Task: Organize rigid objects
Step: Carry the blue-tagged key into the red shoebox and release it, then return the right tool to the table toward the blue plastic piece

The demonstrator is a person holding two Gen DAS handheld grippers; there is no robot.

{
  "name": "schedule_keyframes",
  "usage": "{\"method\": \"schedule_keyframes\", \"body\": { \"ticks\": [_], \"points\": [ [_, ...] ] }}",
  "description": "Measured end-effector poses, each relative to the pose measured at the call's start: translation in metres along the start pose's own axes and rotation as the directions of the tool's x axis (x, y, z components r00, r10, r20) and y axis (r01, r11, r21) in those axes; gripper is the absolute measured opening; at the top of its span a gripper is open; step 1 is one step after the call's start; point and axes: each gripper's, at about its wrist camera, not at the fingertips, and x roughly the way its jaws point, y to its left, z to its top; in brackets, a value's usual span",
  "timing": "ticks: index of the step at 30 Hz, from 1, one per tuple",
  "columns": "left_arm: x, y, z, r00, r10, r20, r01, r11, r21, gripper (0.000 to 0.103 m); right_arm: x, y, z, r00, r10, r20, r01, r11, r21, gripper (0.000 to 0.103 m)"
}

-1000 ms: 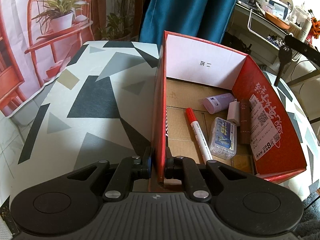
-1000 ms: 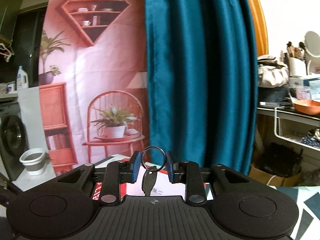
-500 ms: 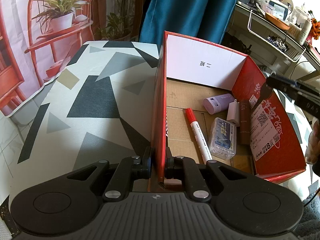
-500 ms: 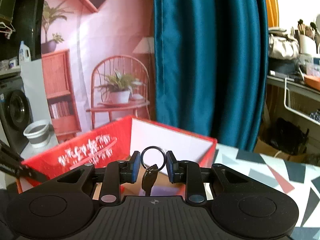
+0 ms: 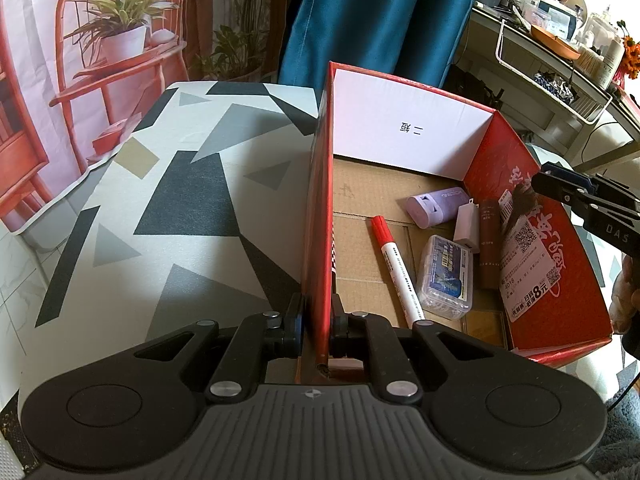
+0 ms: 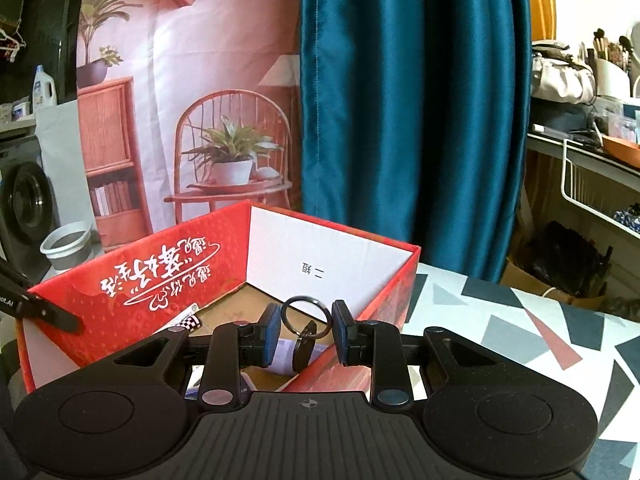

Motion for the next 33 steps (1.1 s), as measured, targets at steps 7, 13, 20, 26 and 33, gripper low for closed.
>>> {"method": "schedule_keyframes", "body": {
  "ticks": [7,13,20,26,33],
  "points": [
    [0.001,0.0,-0.001,1.0,0.0,0.0,0.0,1.0,-0.001,0.013,-0.006,-0.002,0.004,1.0,-0.013,0.022,0.013,1.0,0.009,0.033],
    [0.0,0.001,-0.001,1.0,0.0,-0.003,0.0,1.0,0.002,0.012,-0.012,-0.013,0.008,0.997,-0.063,0.048,0.062,0.998,0.024,0.036],
    [0.001,0.002,0.001,1.0,0.0,-0.013,0.0,1.0,0.0,0.012,-0.015,-0.037,-0.001,0.993,-0.11,0.032,0.108,0.991,0.08,0.036],
    [0.002,0.003,0.002,1.0,0.005,-0.02,-0.006,1.0,-0.023,0.013,-0.017,-0.057,-0.014,0.989,-0.149,0.007,0.148,0.983,0.107,0.036],
    [0.001,0.003,0.002,0.999,0.018,-0.03,-0.02,0.998,-0.058,0.013,-0.014,-0.079,-0.033,0.982,-0.188,-0.03,0.191,0.971,0.144,0.036]
  ]
}}
